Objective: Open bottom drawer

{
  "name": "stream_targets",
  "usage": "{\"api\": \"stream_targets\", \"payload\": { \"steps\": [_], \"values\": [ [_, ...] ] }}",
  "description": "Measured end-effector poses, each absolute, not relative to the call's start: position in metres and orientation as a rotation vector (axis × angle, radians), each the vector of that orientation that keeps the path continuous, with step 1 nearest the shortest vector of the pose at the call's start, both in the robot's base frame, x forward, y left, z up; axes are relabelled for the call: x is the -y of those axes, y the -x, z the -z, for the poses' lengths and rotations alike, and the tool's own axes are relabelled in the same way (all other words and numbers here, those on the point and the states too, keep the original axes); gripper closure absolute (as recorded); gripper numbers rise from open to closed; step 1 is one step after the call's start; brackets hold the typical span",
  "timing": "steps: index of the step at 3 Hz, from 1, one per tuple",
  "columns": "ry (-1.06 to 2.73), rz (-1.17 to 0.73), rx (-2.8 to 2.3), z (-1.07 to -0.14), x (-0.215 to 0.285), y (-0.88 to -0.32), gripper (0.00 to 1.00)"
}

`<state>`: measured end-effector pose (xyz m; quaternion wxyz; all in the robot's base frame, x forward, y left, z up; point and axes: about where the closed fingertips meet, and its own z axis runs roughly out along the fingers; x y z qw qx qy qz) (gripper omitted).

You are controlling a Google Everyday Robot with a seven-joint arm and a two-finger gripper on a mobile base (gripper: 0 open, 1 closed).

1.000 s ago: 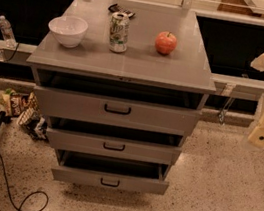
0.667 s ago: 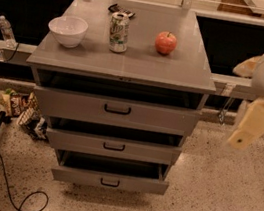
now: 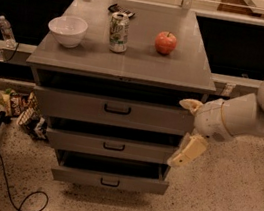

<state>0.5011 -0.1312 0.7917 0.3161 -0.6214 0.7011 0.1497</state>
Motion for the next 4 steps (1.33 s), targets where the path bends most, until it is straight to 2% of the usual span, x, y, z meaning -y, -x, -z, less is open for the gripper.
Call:
{"api": "stream_targets", "payload": {
  "steps": [2,3,4],
  "values": [
    [1.656,-0.402,-1.794,-0.777,0.125,-0.507,0.00],
    [1.626,-0.454,-1.826,-0.729,0.126,-0.504,0.00],
    [1.598,-0.542,-1.880,-0.640,0.128,-0.494,0.00]
  ]
}}
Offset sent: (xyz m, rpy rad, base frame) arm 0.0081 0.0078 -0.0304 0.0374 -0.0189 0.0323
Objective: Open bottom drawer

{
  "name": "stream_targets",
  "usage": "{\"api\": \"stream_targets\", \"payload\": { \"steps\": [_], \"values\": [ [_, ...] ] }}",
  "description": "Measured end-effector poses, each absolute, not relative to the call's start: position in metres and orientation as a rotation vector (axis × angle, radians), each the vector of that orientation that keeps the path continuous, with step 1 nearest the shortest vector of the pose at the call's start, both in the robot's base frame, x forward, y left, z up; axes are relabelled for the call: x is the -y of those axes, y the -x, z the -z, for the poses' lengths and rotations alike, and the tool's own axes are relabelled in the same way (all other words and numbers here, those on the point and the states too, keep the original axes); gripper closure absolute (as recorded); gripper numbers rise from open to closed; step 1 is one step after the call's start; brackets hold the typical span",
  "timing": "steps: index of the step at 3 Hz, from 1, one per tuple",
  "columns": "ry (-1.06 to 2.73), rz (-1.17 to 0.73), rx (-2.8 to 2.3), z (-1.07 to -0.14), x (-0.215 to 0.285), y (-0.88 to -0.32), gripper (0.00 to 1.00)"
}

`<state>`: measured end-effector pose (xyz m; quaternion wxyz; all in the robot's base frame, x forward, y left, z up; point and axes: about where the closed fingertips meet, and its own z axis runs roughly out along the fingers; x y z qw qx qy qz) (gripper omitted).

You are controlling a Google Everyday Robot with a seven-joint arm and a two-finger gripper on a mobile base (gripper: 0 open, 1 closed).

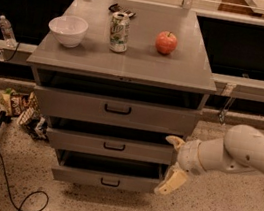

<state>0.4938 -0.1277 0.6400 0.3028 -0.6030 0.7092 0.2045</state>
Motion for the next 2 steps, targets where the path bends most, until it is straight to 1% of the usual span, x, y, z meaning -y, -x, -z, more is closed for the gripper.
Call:
{"api": "stream_targets", "payload": {
  "steps": [1,2],
  "values": [
    [1.580,-0.575,-1.889,-0.572,0.130,-0.488,0.00],
    [1.561,-0.507,-1.893,-0.500,0.130,-0.497,0.00]
  ]
}}
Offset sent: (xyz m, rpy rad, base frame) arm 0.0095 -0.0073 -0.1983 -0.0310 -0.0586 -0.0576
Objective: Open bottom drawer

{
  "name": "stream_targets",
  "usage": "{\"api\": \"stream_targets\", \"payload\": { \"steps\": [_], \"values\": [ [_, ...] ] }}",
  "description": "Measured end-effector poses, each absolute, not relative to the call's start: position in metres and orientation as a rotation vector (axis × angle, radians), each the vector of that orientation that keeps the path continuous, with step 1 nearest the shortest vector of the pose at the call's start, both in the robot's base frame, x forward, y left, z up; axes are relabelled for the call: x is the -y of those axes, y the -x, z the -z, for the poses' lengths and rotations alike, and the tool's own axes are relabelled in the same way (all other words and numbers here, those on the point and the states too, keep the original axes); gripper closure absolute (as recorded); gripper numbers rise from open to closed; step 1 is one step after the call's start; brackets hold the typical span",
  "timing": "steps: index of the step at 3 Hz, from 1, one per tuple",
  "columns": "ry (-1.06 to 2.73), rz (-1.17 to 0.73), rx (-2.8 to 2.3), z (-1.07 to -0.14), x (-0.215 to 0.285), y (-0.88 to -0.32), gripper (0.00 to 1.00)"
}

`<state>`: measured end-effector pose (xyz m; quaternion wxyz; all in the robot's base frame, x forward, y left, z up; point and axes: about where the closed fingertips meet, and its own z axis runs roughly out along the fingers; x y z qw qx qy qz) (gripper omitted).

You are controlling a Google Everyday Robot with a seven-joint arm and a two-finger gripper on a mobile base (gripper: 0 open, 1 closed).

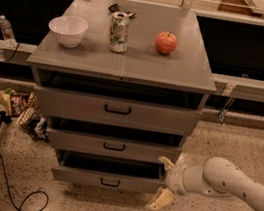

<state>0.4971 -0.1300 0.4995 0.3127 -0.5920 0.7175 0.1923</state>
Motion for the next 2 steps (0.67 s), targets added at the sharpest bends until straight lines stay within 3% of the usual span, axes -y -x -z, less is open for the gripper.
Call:
{"api": "stream_targets", "payload": {
  "steps": [2],
  "values": [
    [1.541,-0.485,-1.908,-0.460,0.138,-0.514,0.00]
  ]
}}
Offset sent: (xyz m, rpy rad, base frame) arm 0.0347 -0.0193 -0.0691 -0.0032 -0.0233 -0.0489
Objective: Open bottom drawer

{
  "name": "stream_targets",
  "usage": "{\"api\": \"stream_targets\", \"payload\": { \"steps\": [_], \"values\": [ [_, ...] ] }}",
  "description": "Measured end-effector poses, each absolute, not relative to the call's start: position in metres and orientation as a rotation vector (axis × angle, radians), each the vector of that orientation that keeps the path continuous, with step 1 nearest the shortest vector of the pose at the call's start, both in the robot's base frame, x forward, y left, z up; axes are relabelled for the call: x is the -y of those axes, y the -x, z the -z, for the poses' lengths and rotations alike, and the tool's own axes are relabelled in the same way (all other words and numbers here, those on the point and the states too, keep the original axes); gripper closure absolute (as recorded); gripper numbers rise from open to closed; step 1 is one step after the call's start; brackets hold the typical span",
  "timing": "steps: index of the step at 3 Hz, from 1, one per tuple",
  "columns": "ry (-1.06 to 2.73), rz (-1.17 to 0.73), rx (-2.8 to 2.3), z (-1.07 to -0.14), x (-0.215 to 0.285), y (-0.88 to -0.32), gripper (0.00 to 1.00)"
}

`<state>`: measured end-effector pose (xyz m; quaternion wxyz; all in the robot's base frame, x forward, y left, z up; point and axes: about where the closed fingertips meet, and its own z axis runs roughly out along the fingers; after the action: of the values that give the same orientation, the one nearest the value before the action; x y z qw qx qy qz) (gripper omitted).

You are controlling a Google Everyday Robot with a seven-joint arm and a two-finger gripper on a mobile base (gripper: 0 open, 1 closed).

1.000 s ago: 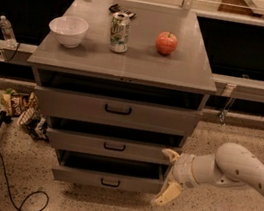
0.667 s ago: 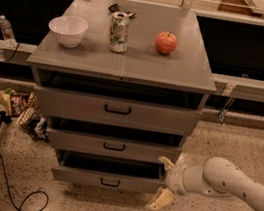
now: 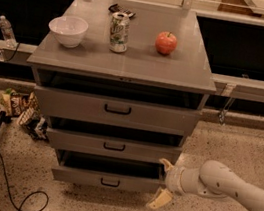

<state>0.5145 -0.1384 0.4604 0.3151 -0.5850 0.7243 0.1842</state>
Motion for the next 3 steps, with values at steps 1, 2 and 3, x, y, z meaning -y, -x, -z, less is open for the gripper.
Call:
{"api": "stream_targets", "payload": {
  "steps": [1,2,3],
  "values": [
    [1.557,-0.444,-1.955,-0.416,0.149,-0.530,0.00],
    [1.615,-0.429,-1.976,-0.367,0.151,-0.546,0.00],
    [1.680,-0.422,-1.960,-0.327,0.139,-0.567,0.00]
  ]
}}
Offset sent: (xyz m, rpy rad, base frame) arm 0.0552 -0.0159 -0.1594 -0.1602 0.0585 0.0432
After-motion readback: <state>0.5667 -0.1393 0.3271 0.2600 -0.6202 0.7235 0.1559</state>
